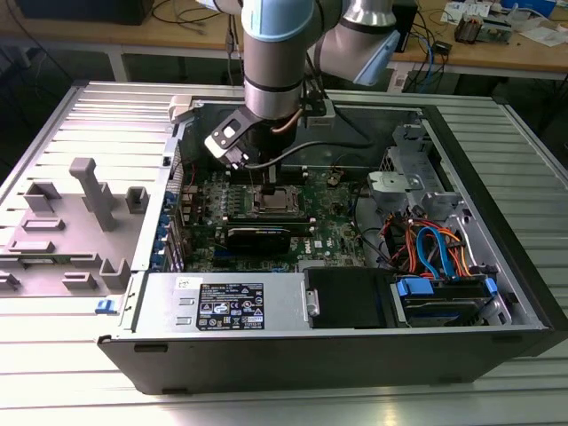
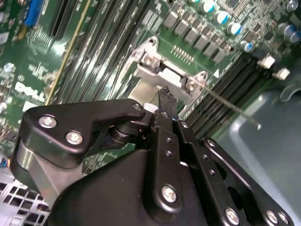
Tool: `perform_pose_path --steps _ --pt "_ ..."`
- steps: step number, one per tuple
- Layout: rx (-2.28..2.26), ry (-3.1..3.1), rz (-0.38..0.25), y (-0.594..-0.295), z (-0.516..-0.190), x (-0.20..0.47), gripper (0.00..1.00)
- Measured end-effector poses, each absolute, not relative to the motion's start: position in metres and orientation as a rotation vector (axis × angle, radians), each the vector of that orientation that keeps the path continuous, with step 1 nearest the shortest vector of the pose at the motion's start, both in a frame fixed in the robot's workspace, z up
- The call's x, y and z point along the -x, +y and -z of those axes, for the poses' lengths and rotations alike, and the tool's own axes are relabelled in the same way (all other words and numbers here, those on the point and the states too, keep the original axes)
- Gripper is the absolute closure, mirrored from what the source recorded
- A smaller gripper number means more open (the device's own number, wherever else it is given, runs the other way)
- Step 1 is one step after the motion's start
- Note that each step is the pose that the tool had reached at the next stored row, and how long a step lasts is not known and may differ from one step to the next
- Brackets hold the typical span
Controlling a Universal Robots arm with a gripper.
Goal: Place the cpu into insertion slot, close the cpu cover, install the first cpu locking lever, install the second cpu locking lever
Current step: 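Close the cpu cover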
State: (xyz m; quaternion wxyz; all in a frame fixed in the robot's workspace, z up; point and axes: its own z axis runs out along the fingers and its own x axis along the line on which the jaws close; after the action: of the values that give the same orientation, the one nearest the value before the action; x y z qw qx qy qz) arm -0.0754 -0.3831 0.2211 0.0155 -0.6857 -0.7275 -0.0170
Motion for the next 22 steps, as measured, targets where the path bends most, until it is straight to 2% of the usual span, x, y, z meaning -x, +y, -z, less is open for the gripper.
perform_pose_path --steps 9,22 --pt "2.121 -2.273 0.048 -0.384 -0.205 0.081 0.89" --pt "2.121 -2.278 0.042 -0.383 -0.213 0.083 0.89"
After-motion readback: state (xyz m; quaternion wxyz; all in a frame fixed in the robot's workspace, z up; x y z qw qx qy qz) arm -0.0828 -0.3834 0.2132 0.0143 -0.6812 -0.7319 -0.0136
